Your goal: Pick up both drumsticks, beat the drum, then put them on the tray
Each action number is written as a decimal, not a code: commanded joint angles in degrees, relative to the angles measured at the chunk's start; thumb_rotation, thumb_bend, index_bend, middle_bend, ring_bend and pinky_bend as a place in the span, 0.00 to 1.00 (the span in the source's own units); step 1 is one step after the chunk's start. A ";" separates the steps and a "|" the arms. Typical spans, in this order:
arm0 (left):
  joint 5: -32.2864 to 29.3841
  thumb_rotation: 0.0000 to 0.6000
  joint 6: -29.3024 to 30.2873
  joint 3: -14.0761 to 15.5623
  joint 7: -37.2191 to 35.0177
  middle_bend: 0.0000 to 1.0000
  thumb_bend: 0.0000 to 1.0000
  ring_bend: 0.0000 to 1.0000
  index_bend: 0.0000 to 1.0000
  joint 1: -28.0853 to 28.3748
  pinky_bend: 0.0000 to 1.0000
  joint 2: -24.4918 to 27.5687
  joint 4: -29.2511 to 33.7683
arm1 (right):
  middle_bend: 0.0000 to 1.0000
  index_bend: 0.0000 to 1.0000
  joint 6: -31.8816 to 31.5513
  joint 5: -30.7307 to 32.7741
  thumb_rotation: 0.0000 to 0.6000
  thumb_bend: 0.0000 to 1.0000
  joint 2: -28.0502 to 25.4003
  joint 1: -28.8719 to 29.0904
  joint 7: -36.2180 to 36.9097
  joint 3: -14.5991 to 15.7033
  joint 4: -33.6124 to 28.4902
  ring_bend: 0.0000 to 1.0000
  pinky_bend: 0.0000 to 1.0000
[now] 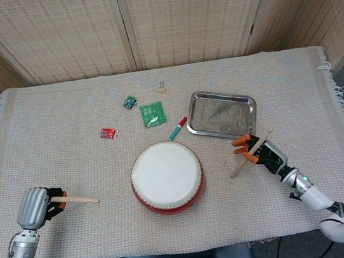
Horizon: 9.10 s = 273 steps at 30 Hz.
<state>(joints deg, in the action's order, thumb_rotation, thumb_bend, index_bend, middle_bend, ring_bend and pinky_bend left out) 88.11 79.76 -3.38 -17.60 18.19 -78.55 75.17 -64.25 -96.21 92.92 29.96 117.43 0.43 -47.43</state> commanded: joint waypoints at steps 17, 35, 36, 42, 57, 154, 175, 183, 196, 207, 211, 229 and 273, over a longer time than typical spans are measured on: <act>0.49 1.00 0.73 0.21 0.19 1.00 0.71 1.00 1.00 -0.52 1.00 0.63 0.70 | 0.42 0.57 -0.81 0.28 1.00 0.19 2.93 0.90 -9.25 3.71 -0.28 0.31 0.39; 0.63 1.00 0.78 0.42 -0.34 1.00 0.71 1.00 1.00 -0.82 1.00 0.68 0.44 | 0.67 0.92 1.50 1.92 1.00 0.15 6.03 1.87 -15.08 4.63 -0.14 0.57 0.59; 0.65 1.00 0.75 0.45 -0.42 1.00 0.71 1.00 1.00 -0.84 1.00 0.64 0.36 | 0.70 0.94 1.63 2.07 1.00 0.15 6.21 1.90 -15.49 4.57 -0.11 0.60 0.61; 0.83 1.00 0.55 0.59 -1.00 1.00 0.71 1.00 1.00 -0.77 1.00 0.35 -0.14 | 0.89 1.00 2.19 2.56 1.00 0.16 7.36 2.19 -17.35 4.40 0.21 0.87 0.81; 1.42 1.00 -0.02 0.63 -0.51 1.00 0.71 1.00 1.00 -0.02 1.00 0.06 -0.92 | 1.00 1.00 -0.55 4.14 1.00 0.74 10.02 1.80 -26.13 1.94 1.74 1.00 1.00; -16.84 1.00 -15.61 -8.87 36.52 1.00 0.71 1.00 1.00 19.27 1.00 -2.03 12.13 | 1.00 1.00 27.75 47.31 1.00 0.89 -15.71 30.23 -135.25 -5.46 -39.22 1.00 1.00; -18.96 1.00 -16.43 -7.92 39.84 1.00 0.71 1.00 1.00 20.30 1.00 -4.66 9.23 | 1.00 1.00 23.89 43.21 1.00 0.89 -19.29 28.32 -131.03 -8.57 -44.44 1.00 1.00; -17.63 1.00 -14.84 -8.74 37.19 1.00 0.71 1.00 1.00 19.41 1.00 -0.76 14.34 | 1.00 1.00 26.22 47.73 1.00 0.89 -12.92 30.64 -137.89 -3.82 -36.83 1.00 1.00; -21.93 1.00 -20.96 -6.23 42.28 1.00 0.71 1.00 1.00 22.35 1.00 -8.37 6.52 | 1.00 1.00 19.39 41.21 1.00 0.89 -22.75 26.71 -128.86 -11.27 -48.84 1.00 1.00; -19.11 1.00 -13.57 -9.76 35.54 1.00 0.71 1.00 0.99 18.94 1.00 -0.31 14.75 | 1.00 1.00 26.49 45.71 1.00 0.89 -14.04 29.31 -135.52 -4.53 -36.92 1.00 1.00; -19.20 1.00 -13.55 -9.91 34.20 1.00 0.71 1.00 0.99 18.56 1.00 0.54 15.42 | 1.00 1.00 25.90 47.29 1.00 0.89 -12.44 29.51 -136.76 -4.16 -35.45 1.00 1.00; -18.49 1.00 -14.48 -7.73 31.77 1.00 0.71 1.00 0.99 17.67 1.00 -0.85 12.53 | 1.00 1.00 26.76 50.61 1.00 0.89 -14.81 23.71 -123.90 -8.69 -25.23 1.00 1.00; -16.37 1.00 -13.65 -7.65 30.26 1.00 0.71 1.00 0.99 16.17 1.00 1.53 15.15 | 0.29 0.22 36.70 38.29 1.00 0.08 -2.37 25.58 -109.22 -19.22 -1.93 0.14 0.33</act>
<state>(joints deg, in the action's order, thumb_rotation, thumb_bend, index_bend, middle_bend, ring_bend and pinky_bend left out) 71.57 66.05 -11.06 12.53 34.26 -76.96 90.18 -23.29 -55.06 98.34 58.07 6.64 -17.63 -37.45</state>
